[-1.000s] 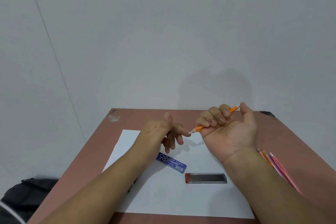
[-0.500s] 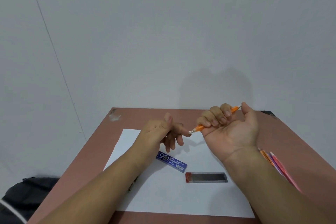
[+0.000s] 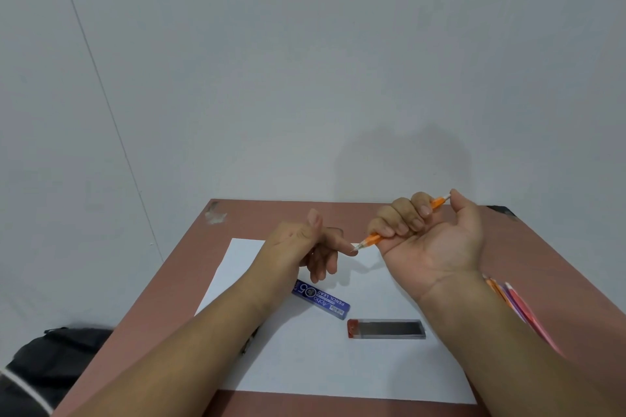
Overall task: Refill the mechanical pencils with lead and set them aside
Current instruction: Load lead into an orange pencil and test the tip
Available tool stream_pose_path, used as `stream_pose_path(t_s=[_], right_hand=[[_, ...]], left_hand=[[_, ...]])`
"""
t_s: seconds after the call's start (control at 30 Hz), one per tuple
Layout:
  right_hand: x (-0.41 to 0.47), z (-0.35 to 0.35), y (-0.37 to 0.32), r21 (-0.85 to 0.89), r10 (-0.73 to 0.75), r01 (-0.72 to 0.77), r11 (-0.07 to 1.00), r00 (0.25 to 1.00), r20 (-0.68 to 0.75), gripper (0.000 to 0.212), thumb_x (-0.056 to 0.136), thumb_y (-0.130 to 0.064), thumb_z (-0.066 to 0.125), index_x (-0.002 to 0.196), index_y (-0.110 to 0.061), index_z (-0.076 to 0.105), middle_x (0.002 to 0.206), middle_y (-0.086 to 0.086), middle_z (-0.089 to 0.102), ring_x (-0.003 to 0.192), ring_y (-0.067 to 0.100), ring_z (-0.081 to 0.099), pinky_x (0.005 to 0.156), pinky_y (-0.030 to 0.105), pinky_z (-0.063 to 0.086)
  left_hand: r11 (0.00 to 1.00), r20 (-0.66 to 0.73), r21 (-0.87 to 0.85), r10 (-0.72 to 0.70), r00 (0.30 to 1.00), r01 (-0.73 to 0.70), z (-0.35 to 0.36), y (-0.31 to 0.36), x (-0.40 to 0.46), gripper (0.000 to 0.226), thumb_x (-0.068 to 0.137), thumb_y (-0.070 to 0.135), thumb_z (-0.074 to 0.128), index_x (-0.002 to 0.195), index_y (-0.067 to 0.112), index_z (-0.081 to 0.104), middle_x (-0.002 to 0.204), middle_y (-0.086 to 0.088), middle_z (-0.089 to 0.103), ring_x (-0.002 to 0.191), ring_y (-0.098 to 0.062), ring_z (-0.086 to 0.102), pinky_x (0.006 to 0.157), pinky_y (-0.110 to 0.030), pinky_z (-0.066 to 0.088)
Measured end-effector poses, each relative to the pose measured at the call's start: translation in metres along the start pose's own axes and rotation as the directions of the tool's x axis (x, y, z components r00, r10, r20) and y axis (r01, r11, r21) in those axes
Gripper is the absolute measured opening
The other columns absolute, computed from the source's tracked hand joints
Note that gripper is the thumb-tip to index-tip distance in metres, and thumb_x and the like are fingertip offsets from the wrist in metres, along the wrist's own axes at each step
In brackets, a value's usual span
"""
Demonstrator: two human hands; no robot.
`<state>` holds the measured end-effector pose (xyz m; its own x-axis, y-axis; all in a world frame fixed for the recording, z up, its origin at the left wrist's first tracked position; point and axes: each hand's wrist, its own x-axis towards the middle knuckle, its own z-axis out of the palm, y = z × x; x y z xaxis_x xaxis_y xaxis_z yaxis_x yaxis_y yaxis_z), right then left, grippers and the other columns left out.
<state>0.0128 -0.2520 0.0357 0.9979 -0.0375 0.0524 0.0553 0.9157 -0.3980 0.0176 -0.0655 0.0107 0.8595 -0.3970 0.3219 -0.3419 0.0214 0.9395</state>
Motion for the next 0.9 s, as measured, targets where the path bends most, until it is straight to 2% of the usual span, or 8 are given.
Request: stream_pose_path(t_s=[0.37,0.63,0.8,0.9], right_hand=[[0.0011,0.0001,0.0005,0.014,0.006,-0.006,1.0,1.0,-0.019,0.049,0.094,-0.051,0.042,0.062,-0.014,0.039,0.061,-0.001,0.024,0.053,0.017,0.025,0.054,0.028,0.026],[0.0013,-0.0009,-0.0001,-0.001,-0.008,0.008,1.0,1.0,0.003,0.044,0.093,-0.045,0.039,0.061,-0.015,0.038,0.06,0.0,0.024,0.052,0.017,0.024,0.054,0.028,0.027],[0.0012,-0.0001,0.0003,0.02,0.005,-0.005,1.0,1.0,-0.01,0.048,0.094,-0.051,0.042,0.062,-0.015,0.038,0.06,-0.001,0.024,0.052,0.016,0.024,0.054,0.028,0.026],[0.0013,-0.0002,-0.0002,0.025,0.009,-0.009,1.0,1.0,-0.012,0.049,0.094,-0.051,0.042,0.062,-0.015,0.039,0.06,-0.001,0.024,0.053,0.016,0.024,0.054,0.028,0.026]], left_hand=[[1.0,0.008,0.012,-0.006,1.0,0.006,0.0003,0.0004,-0.0009,0.096,0.079,0.09,0.036,0.094,0.006,0.079,0.064,-0.002,0.06,0.056,-0.016,0.051,0.06,-0.027,0.045],[1.0,0.007,0.01,0.0,1.0,0.0,-0.0004,-0.0002,-0.0009,0.095,0.08,0.09,0.035,0.094,0.006,0.079,0.064,-0.003,0.06,0.056,-0.017,0.051,0.06,-0.026,0.044],[1.0,0.005,0.024,-0.002,1.0,0.002,-0.0006,-0.0018,-0.001,0.087,0.089,0.079,0.031,0.094,0.008,0.08,0.065,-0.003,0.059,0.056,-0.018,0.05,0.061,-0.027,0.044],[1.0,0.012,0.017,0.007,1.0,-0.007,-0.0002,-0.0014,-0.0008,0.091,0.084,0.086,0.033,0.095,0.008,0.08,0.066,-0.004,0.059,0.056,-0.018,0.05,0.061,-0.026,0.044]])
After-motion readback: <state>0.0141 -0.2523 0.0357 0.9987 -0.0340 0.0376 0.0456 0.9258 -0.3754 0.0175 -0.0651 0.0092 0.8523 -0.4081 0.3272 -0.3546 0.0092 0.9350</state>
